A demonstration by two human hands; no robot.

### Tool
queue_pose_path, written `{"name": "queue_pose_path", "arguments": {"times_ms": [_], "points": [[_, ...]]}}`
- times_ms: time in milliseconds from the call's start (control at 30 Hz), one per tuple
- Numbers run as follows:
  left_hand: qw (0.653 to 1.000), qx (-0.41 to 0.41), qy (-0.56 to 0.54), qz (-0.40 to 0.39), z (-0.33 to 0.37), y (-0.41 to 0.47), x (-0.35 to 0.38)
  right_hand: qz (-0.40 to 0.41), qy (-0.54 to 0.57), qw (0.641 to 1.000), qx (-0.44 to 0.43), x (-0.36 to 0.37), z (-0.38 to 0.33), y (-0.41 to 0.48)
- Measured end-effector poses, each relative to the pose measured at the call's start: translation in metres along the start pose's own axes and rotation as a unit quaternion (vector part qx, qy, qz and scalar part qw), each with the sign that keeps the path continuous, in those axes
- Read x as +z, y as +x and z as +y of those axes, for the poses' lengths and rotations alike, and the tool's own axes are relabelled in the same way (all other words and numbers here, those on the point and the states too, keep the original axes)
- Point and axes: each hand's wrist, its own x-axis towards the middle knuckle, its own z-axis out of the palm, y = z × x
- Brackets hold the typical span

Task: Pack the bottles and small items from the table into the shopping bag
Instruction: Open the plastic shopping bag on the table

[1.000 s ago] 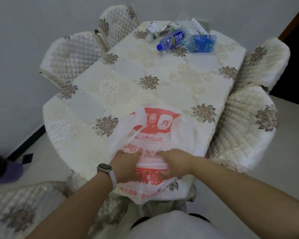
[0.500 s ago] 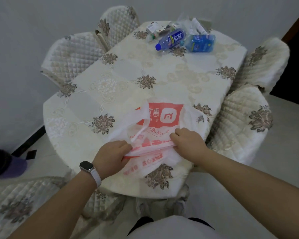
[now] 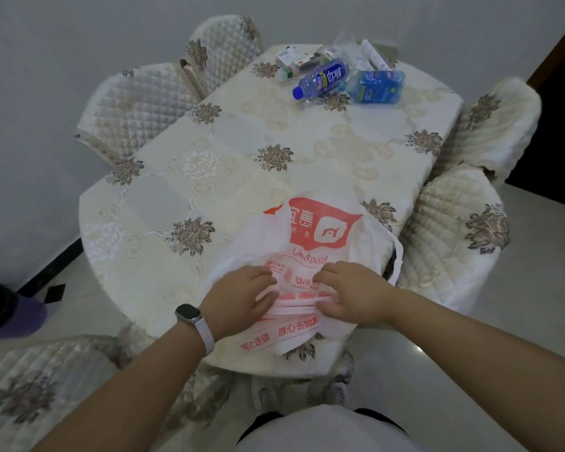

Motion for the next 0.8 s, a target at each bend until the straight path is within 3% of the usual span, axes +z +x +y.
{"name": "queue_pose_path", "arguments": {"times_ms": [133, 300, 533, 700, 800], "points": [[0.995, 0.023, 0.100, 0.002, -0.013, 0.040, 0.001, -0.001, 0.012, 0.999, 0.037, -0.004, 0.002, 0.030], [0.976, -0.085, 0.177, -0.093, -0.034, 0.054, -0.001, -0.045, -0.052, 0.997, -0.040, 0.009, -0.002, 0.078], [0.947, -0.095, 0.194, -0.236, -0.058, 0.020, 0.015, -0.123, -0.113, 0.977, -0.132, 0.056, -0.015, 0.114], [0.922, -0.132, 0.203, -0.303, -0.080, -0.002, 0.020, -0.169, -0.142, 0.973, -0.065, 0.070, 0.009, 0.119], [0.916, -0.139, 0.206, -0.314, -0.090, -0.010, 0.021, -0.154, -0.158, 0.974, -0.042, 0.061, 0.021, 0.122]]}}
